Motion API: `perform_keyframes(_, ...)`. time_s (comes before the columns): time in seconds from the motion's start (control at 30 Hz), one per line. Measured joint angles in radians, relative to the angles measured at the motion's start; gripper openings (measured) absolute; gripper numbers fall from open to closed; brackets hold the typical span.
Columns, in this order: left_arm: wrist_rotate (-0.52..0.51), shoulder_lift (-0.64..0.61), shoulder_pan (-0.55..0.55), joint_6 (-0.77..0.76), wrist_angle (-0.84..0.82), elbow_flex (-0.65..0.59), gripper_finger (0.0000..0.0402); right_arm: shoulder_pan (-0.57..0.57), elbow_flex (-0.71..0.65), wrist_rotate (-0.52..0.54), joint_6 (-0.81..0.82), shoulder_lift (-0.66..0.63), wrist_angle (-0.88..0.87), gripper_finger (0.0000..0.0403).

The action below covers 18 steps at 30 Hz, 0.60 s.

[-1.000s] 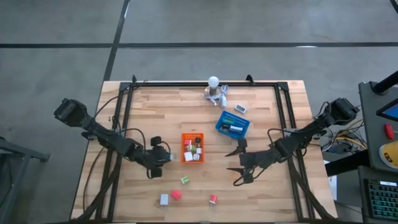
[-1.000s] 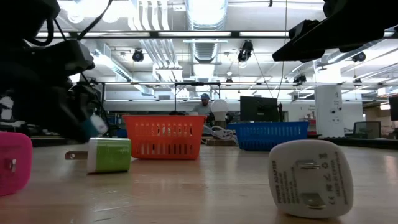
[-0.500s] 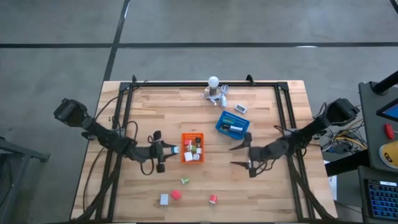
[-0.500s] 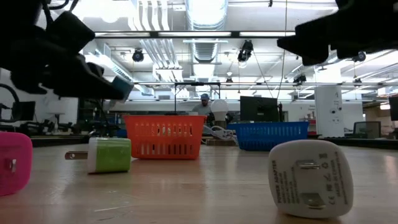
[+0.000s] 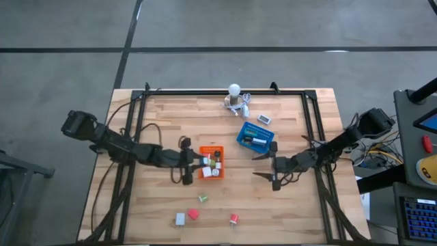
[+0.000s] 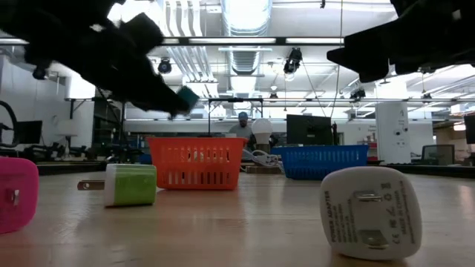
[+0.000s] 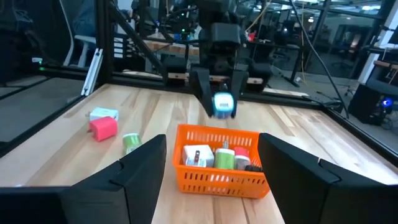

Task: Pick & Place Office items
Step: Put the sky blue charger adapter into the orange bin

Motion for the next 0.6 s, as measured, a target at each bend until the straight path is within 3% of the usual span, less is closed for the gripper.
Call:
perform_keyframes(0.17,0.059,0.104,0.032,-0.025,-0.186,0.142,0.0133,0.0,-0.005,0.003,0.006,0.0,-0.018,0.0249)
perform_keyframes(0.43,0.053,0.278,0.042,-0.021,-0.615,0.408,0.0133,0.0,-0.008,0.006,0.016,0.0,-0.023,0.0249)
perform_keyframes(0.6,0.039,0.359,0.049,-0.001,-0.776,0.524,0.0133,0.0,-0.01,0.008,0.019,0.0,-0.026,0.0249)
